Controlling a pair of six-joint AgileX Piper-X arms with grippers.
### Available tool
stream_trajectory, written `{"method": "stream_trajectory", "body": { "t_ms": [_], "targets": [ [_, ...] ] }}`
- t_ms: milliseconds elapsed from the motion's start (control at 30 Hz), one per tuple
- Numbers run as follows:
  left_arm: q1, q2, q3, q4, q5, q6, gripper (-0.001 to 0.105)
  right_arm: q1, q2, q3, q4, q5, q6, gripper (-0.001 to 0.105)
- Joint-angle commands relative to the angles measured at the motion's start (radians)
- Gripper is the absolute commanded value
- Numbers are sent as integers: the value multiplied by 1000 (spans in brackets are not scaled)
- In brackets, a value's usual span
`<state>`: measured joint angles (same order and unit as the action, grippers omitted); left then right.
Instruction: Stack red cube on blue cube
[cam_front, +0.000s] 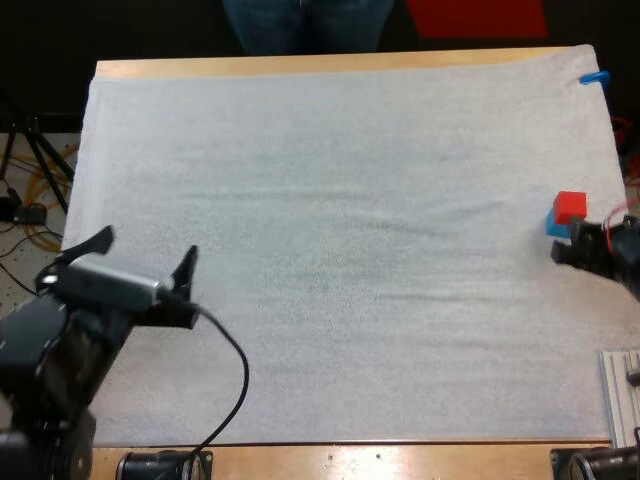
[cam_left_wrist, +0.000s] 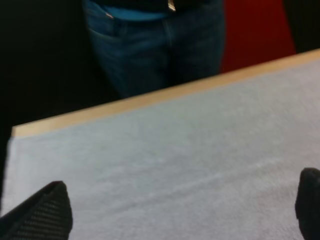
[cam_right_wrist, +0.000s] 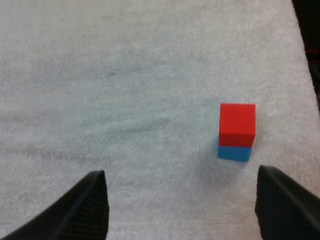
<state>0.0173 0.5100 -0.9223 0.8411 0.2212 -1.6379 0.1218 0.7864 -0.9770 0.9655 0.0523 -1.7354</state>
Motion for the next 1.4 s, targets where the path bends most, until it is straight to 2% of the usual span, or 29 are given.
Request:
{"method": "stream_trajectory", "body": {
  "t_ms": [0,167,467,767,867,1100,1300,1367],
  "targets": [
    [22,-37,-13,18,8,15,87,-1,-41,23,-24,15,-16,61],
    [39,-181,-13,143,39,26,87,-1,-218,105,-29,27,-49,61],
    [39,-443,-8,271,45,29,87,-1,-553,220,-14,27,-47,61],
    [39,-670,28,426,45,27,87,-1,-848,280,13,27,-46,61],
    [41,-664,15,491,72,27,87,-1,-832,261,62,20,-42,61],
    [41,-666,32,451,75,63,87,-1,-836,286,30,17,-66,61],
    [41,-664,124,284,75,69,87,-1,-836,360,-82,15,-86,61],
    [41,-664,177,226,75,66,87,-1,-836,393,-95,15,-86,61]
  ]
}}
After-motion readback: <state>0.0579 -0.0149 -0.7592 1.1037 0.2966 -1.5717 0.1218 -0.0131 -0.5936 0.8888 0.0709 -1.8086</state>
